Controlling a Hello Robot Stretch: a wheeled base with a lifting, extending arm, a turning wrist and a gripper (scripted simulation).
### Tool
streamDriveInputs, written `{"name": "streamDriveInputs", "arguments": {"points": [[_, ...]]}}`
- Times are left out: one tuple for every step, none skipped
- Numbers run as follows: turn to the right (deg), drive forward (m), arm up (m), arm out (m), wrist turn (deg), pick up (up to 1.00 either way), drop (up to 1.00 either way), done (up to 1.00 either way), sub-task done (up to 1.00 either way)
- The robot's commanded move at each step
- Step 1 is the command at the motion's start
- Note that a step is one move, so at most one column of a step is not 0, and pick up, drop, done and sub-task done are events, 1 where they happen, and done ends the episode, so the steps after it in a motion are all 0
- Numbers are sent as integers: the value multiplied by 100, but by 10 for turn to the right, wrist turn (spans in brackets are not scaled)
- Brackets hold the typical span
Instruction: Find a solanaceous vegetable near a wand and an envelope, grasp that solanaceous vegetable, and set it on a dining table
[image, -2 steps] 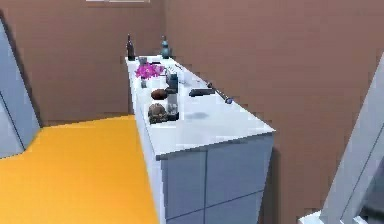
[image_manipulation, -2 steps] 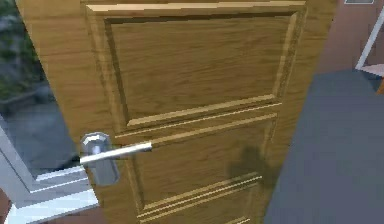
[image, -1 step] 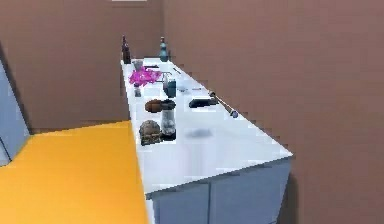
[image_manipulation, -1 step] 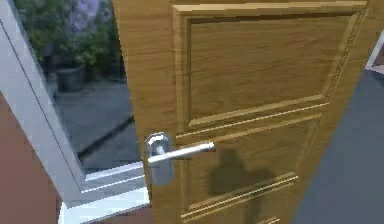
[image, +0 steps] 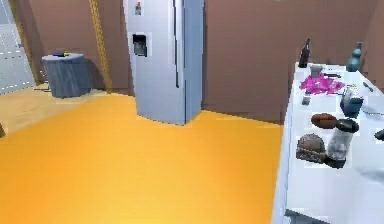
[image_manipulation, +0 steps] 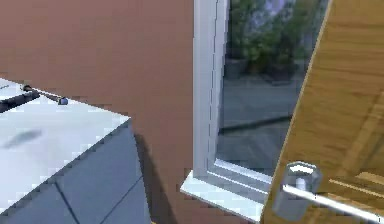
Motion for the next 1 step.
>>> {"name": "streamDriveInputs", "arguments": {"points": [[-450, 0, 0, 0, 0, 0, 0, 0, 0]]}}
